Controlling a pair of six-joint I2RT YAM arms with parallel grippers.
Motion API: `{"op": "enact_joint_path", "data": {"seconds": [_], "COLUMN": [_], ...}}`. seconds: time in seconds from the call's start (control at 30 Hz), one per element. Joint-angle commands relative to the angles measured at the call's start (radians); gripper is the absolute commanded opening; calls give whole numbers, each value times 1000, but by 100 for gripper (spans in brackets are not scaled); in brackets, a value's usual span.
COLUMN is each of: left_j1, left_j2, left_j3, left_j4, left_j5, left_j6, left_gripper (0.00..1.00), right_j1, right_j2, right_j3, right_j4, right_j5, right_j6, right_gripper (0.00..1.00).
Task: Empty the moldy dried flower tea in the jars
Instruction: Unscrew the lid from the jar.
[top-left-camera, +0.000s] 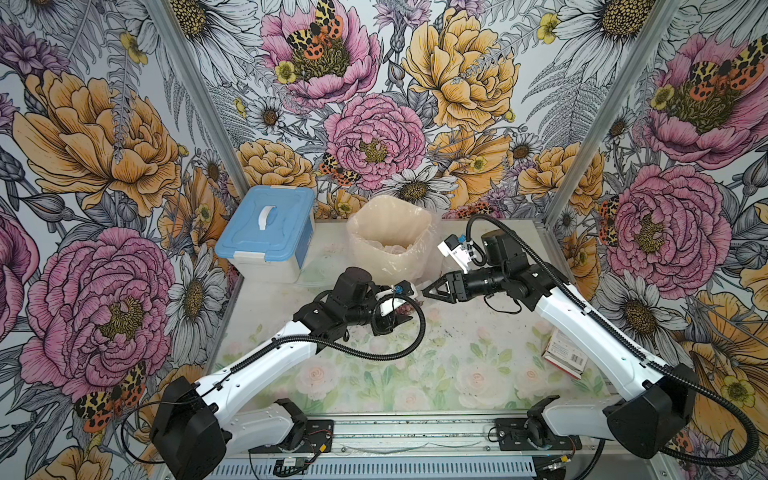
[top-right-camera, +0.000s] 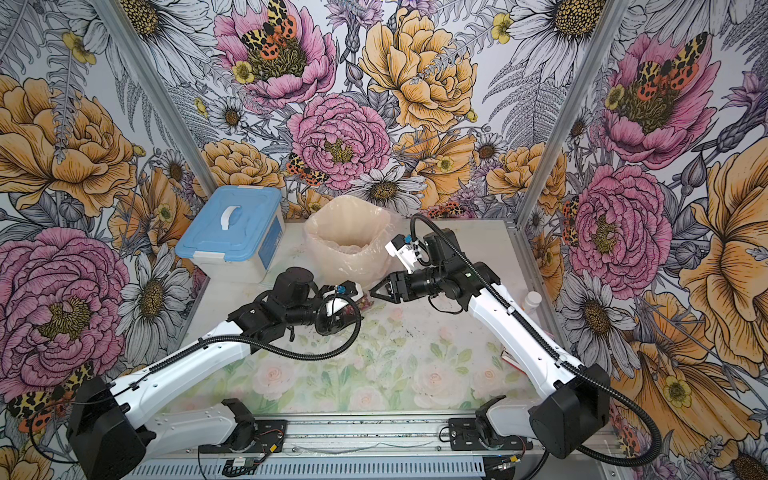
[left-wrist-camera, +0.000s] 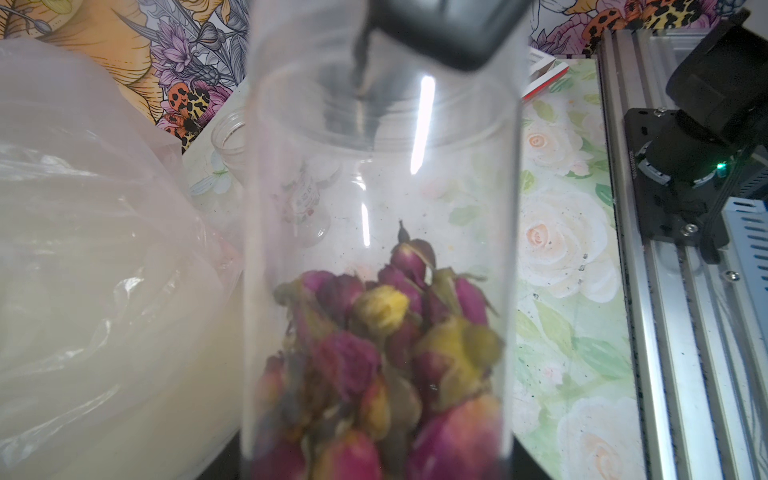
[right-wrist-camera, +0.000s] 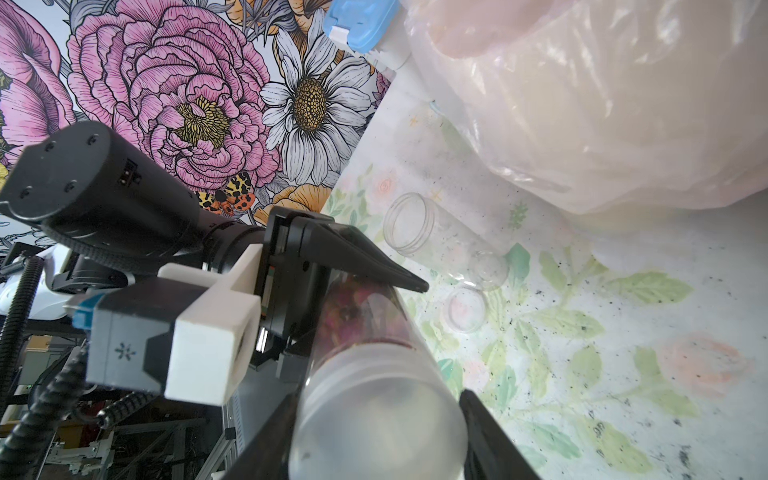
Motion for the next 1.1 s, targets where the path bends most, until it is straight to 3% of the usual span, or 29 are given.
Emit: {"op": "enact_joint_path", "data": {"seconds": [0.0,1.07], "left_j1": [-6,3], "left_j2": [-14,-59], "left_j3": [-11,-42], "left_j4": [34,80], "left_j5": [-21,-26], "left_j6": [12,13], "left_gripper": [40,40], "right_j1": [-9,-60], "right_j2": [-20,-42], "right_j3": [-12,-13], "right_j4": [13,12], "right_j5": [-22,-161], "right_j6": [-32,-42], "right_gripper": [57,56]}}
